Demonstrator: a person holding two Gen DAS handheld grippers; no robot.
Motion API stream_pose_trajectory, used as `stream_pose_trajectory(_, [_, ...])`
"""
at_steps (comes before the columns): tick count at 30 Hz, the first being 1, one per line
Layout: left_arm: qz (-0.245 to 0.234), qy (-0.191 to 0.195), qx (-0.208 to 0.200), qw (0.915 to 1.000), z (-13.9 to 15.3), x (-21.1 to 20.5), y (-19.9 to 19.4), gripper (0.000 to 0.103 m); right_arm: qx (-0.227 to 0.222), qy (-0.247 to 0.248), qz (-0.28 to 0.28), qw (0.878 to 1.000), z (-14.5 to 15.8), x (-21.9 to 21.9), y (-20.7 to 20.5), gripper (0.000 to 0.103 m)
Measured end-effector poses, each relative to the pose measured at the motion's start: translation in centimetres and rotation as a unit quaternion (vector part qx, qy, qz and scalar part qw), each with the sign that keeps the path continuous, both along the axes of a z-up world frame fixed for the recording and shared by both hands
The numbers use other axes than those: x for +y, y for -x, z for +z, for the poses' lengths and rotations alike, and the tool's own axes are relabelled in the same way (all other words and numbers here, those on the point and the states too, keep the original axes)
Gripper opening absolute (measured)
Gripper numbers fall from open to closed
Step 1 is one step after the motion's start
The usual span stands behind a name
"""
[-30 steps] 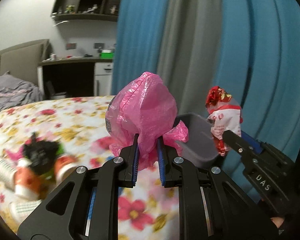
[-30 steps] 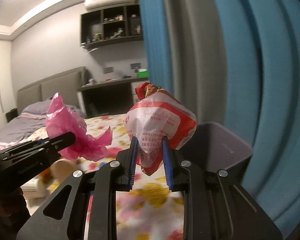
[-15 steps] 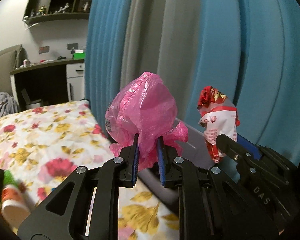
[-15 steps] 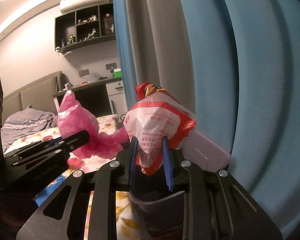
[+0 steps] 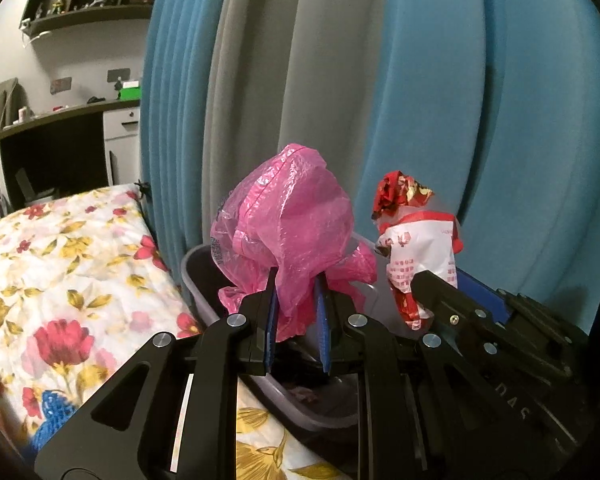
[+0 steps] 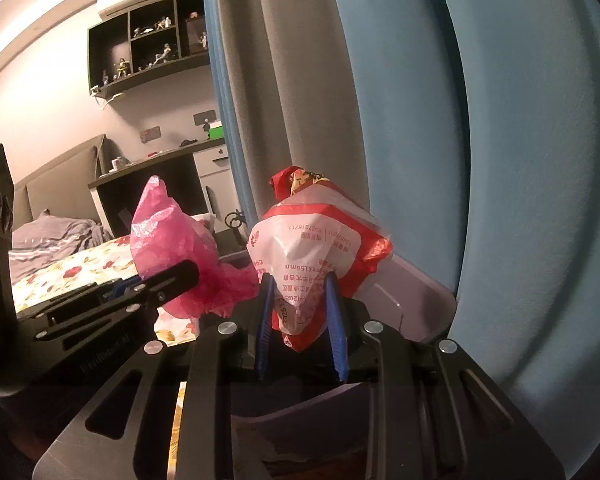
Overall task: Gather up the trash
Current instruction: 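Carry the pink bag and snack wrapper over the grey bin and lower them in, then open both tools over the bin and return toward the cups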
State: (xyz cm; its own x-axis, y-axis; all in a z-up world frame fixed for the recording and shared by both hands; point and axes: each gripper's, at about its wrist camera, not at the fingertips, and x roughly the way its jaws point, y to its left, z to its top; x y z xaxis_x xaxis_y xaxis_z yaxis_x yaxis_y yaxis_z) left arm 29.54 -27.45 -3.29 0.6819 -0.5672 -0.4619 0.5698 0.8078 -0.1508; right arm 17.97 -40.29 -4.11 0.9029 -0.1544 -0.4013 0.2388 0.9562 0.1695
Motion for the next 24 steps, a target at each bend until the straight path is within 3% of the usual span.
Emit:
stream_pose_trajectory(12, [-0.023, 0.001, 0.031, 0.9993, -1.4, -1.1, -1.7, 0.017, 0.010, 0.000, -0.004, 1.000, -0.5, -0.2, -1.1, 0.029])
stream_pose_trajectory(15, [-0.033, 0.003, 0.044, 0.9985, -1.8, -1.2, -1.9, 0.021, 0.010, -0.005, -0.008, 1.000, -0.6, -0.5, -1.1, 0.029])
stream_pose_trajectory(17, [-0.032, -0.006, 0.039, 0.9987, -1.9, -1.3, -1.8, 0.028, 0.010, -0.008, -0.008, 1.000, -0.5, -0.7, -1.3, 0.029])
stream_pose_trajectory(19, [-0.030, -0.011, 0.033, 0.9990, -1.9, -1.1, -1.6, 0.047, 0.010, -0.005, -0.012, 1.000, -0.5, -0.8, -1.3, 0.029])
stream_pose_trajectory(21, [-0.026, -0.006, 0.037, 0.9990, -2.0, -0.7, -1.6, 0.059, 0.009, -0.009, -0.015, 1.000, -0.4, -1.1, -1.1, 0.030])
stream_pose_trajectory(24, [-0.009, -0.009, 0.031, 0.9995, -1.8, 0.1, -1.1, 0.071, 0.001, -0.013, -0.023, 1.000, -0.1, -1.4, -0.2, 0.036])
